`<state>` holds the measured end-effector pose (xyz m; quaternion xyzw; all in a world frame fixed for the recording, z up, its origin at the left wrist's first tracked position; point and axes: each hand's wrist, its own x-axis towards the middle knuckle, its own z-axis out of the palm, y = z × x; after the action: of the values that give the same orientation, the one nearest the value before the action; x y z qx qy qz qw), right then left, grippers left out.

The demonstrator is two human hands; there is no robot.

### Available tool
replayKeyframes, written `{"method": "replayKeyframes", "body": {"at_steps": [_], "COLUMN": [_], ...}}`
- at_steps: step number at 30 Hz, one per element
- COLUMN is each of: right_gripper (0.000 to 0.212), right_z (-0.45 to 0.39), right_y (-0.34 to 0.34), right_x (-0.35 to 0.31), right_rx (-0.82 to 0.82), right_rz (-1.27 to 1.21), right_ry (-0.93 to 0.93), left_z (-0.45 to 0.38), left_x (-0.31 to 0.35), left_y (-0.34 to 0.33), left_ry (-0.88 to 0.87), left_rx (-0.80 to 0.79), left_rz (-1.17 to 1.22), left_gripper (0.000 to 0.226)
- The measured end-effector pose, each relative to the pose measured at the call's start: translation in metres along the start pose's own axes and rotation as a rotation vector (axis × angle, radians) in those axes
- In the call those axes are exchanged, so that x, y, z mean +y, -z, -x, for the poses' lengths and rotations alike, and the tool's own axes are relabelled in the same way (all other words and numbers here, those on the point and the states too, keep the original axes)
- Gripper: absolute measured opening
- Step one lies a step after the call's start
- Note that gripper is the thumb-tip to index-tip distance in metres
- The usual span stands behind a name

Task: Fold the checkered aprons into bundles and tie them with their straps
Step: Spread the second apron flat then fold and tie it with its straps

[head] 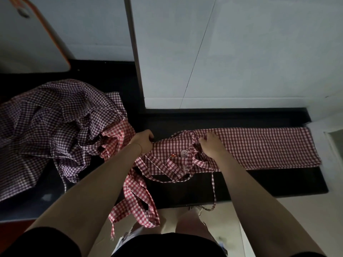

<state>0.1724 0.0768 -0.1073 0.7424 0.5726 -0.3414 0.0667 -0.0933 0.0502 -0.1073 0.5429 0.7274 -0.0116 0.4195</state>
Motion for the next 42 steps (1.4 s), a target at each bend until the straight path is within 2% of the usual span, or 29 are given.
{"method": "replayKeyframes", "body": {"at_steps": [2, 4, 6, 8, 10, 12, 15, 17, 19, 20, 22, 24, 27, 29, 31, 32, 34, 36, 40, 42], "right_gripper": [0.071, 0.078, 0.054, 0.024, 0.019, 0.018, 0.013, 0.016, 0.017, 0.015, 0.011, 0.011, 0.018, 0.045, 0.074, 0.084, 0.093, 0.096, 0.099, 0.079], "right_z": [0.008, 0.019, 0.03, 0.038, 0.042, 0.05, 0.055, 0.054, 0.058, 0.06, 0.066, 0.072, 0.066, 0.062, 0.061, 0.063, 0.067, 0.075, 0.092, 0.096], "right_y": [0.006, 0.016, 0.026, 0.035, 0.042, 0.055, 0.077, 0.083, 0.081, 0.077, 0.066, 0.057, 0.044, 0.036, 0.032, 0.033, 0.037, 0.042, 0.034, 0.025], "right_x": [-0.001, -0.003, -0.006, -0.013, -0.021, -0.029, -0.026, -0.017, -0.009, -0.006, -0.004, -0.006, -0.004, -0.003, -0.003, -0.004, -0.008, -0.017, -0.05, -0.068], "right_rx": [0.013, -0.079, -0.293, -0.392, -0.323, -0.169, 0.176, 0.287, 0.226, 0.144, -0.078, -0.202, -0.095, -0.018, 0.018, 0.042, 0.079, 0.015, -0.158, -0.199], "right_rz": [-0.045, -0.007, 0.112, 0.116, -0.128, -0.428, -0.495, -0.458, -0.316, -0.204, 0.037, 0.174, 0.099, -0.008, -0.03, -0.004, 0.046, 0.022, -0.002, -0.054], "right_ry": [0.0, -0.048, -0.103, -0.126, -0.085, -0.028, 0.041, 0.037, 0.064, 0.086, 0.097, 0.083, 0.077, 0.035, 0.039, 0.066, 0.192, 0.353, 0.538, 0.576], "left_z": [0.005, 0.012, 0.02, 0.024, 0.025, 0.025, 0.028, 0.032, 0.042, 0.047, 0.052, 0.054, 0.058, 0.057, 0.057, 0.056, 0.052, 0.052, 0.066, 0.073], "left_x": [0.002, 0.004, 0.007, 0.008, 0.008, 0.003, -0.007, -0.005, 0.003, 0.008, 0.014, 0.015, 0.02, 0.024, 0.028, 0.03, 0.032, 0.03, 0.033, 0.038], "left_y": [0.003, 0.009, 0.015, 0.017, 0.017, 0.014, 0.005, -0.003, -0.015, -0.023, -0.041, -0.051, -0.063, -0.072, -0.071, -0.067, -0.049, -0.028, 0.007, 0.015], "left_ry": [0.041, 0.077, 0.107, 0.113, 0.09, 0.089, 0.031, -0.175, -0.372, -0.415, -0.424, -0.405, -0.381, -0.371, -0.348, -0.331, -0.334, -0.374, -0.455, -0.458], "left_rx": [-0.075, -0.124, -0.166, -0.172, -0.108, -0.029, 0.166, 0.313, 0.217, 0.104, -0.092, -0.138, -0.111, -0.043, -0.032, -0.048, -0.085, -0.037, 0.108, 0.162], "left_rz": [0.035, 0.067, 0.09, 0.148, 0.204, 0.219, -0.08, -0.149, -0.107, -0.173, -0.43, -0.669, -0.877, -0.91, -0.801, -0.711, -0.483, -0.228, 0.273, 0.384], "left_gripper": [0.05, 0.053, 0.05, 0.052, 0.054, 0.052, 0.048, 0.038, 0.029, 0.038, 0.074, 0.102, 0.108, 0.083, 0.043, 0.032, 0.023, 0.014, 0.018, 0.017]}}
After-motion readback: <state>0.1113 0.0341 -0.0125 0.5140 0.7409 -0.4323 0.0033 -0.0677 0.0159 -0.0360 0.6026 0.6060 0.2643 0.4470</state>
